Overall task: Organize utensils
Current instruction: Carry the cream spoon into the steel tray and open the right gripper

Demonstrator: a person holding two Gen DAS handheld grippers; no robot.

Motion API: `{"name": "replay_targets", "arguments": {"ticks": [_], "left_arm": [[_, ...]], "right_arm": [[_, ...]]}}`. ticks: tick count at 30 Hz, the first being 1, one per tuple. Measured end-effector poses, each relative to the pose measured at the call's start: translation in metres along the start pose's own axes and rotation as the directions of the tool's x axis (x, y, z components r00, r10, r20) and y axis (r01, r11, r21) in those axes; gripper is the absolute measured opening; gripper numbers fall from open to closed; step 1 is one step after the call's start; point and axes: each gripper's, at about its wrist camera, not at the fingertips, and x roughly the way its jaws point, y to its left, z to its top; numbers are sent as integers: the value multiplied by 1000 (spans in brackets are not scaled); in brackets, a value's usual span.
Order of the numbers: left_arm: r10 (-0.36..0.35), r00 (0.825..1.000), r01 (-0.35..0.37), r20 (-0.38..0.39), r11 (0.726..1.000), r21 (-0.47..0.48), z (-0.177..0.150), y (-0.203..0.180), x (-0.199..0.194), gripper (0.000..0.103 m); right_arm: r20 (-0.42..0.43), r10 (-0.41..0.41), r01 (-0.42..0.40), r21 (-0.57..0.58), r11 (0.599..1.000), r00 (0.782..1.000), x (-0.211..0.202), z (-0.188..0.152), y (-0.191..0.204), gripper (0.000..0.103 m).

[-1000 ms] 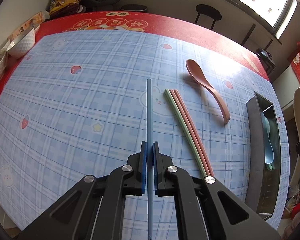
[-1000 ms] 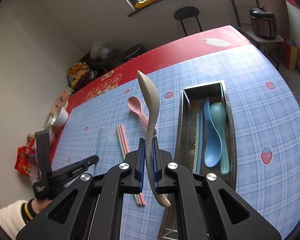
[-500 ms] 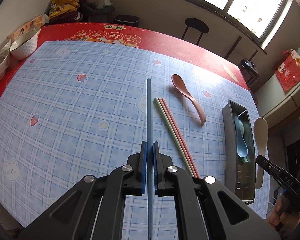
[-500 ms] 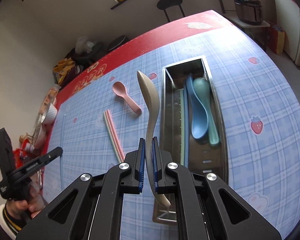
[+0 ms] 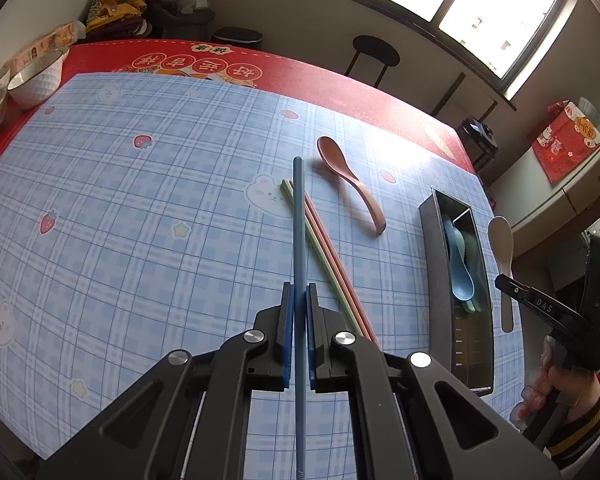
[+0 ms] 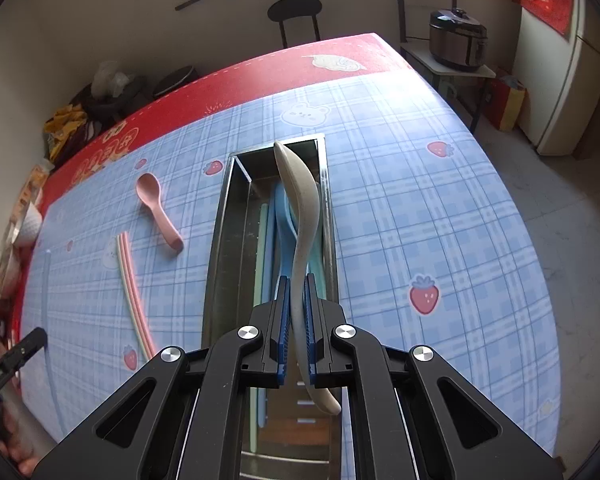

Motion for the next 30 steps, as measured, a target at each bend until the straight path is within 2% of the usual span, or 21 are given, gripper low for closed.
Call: {"name": "replay_targets", "arguments": {"ticks": [12,16,22,26,30], "left_arm": [[30,999,-28,21,998,-58,-3,25,-12,6],[32,999,-31,19,997,-67,-3,30,-13,6],[33,999,-31,22,997,-66,-1,33,-14,6],[27,999,-26,25,998,-55,1,30,-14,6],[19,1000,-18,24,999,-50,5,26,-13,6]], "right_arm": [[-48,-130,129,-27,991,990,35,24,17,7],[-59,-181,179,-29,983,982,42,25,22,7],[-66,-257,251,-89,964,964,50,29,32,7],[-73,-283,277,-83,957,956,53,30,34,8],[-86,-222,217,-58,974,971,49,28,34,9]]}}
